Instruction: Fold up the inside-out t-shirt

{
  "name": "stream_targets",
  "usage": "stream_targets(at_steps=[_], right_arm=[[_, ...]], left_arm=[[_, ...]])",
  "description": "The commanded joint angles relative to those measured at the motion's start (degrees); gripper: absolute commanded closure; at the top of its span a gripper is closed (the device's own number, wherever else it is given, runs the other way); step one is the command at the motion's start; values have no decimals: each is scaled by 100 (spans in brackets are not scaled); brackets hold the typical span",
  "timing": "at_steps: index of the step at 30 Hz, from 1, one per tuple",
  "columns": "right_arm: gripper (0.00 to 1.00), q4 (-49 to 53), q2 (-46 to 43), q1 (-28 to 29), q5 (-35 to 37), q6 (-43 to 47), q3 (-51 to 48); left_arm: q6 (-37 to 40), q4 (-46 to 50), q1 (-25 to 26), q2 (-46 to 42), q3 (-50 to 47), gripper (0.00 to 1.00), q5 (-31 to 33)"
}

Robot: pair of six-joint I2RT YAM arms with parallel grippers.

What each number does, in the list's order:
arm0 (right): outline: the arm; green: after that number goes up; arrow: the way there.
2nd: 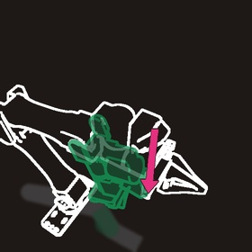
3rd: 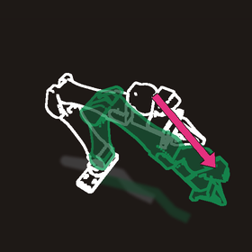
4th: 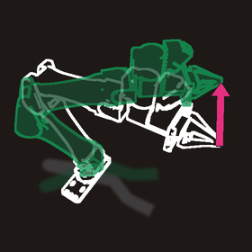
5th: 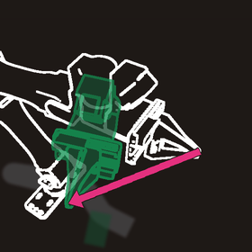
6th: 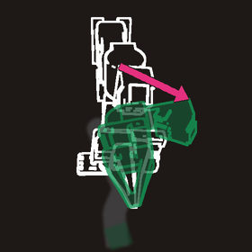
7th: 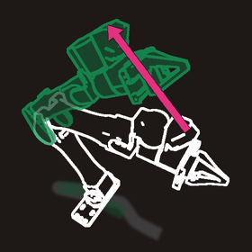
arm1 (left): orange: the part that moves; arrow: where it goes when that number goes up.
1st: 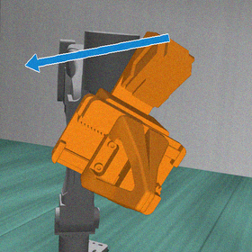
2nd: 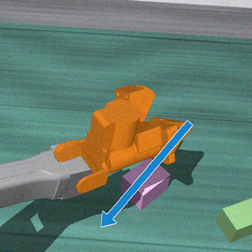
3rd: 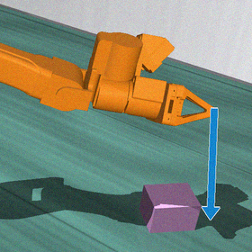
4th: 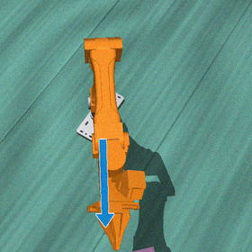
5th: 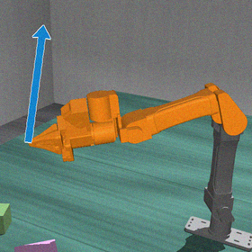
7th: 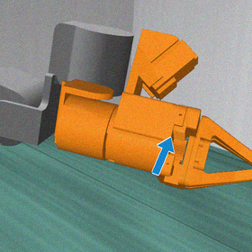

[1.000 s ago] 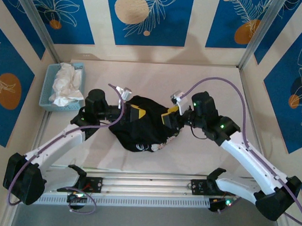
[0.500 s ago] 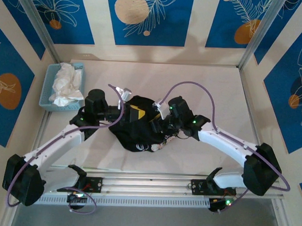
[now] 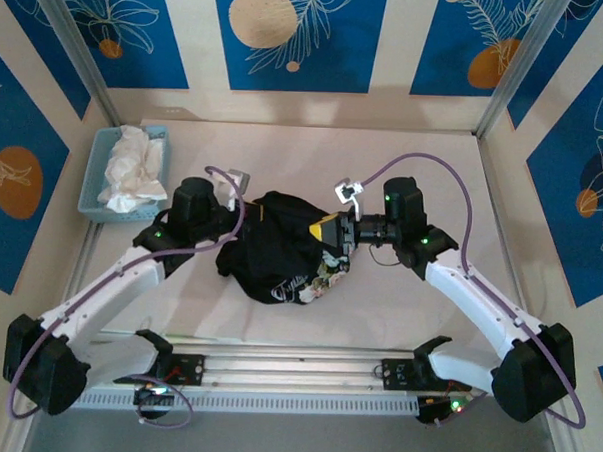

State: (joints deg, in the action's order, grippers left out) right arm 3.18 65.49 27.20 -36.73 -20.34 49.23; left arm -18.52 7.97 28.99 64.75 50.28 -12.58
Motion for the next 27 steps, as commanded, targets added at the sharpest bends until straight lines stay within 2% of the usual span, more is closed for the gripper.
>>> stream_targets(at_steps=[1,4,7,10,12,14,17,19,27], right_arm=[[100,-591,22,-79,-871,-688,-149],[100,-665,168,-91,-806,-768,-100],[100,-694,328,-133,-759,-833,-68],[100,-703,444,-167,-712,-849,-21],[100,-703,503,-187,-687,-865,-5],[100,-698,547,-206,-661,-871,5],[100,-723,559,-232,-667,-901,17],[100,-711,536,-242,-667,-904,23],[100,-593,335,-294,-605,-845,-56]], left_arm=[[247,824,-72,308,411,86,1208],[444,1390,3,414,638,69,1477],[606,1421,243,6,429,52,1643],[797,1046,601,-613,21,44,1592],[882,782,812,-877,-168,44,1414],[921,540,983,-941,-250,49,1105],[888,166,1119,-667,-260,55,248],[789,15,1129,-368,-192,56,-123],[696,-488,1128,527,14,51,-510]])
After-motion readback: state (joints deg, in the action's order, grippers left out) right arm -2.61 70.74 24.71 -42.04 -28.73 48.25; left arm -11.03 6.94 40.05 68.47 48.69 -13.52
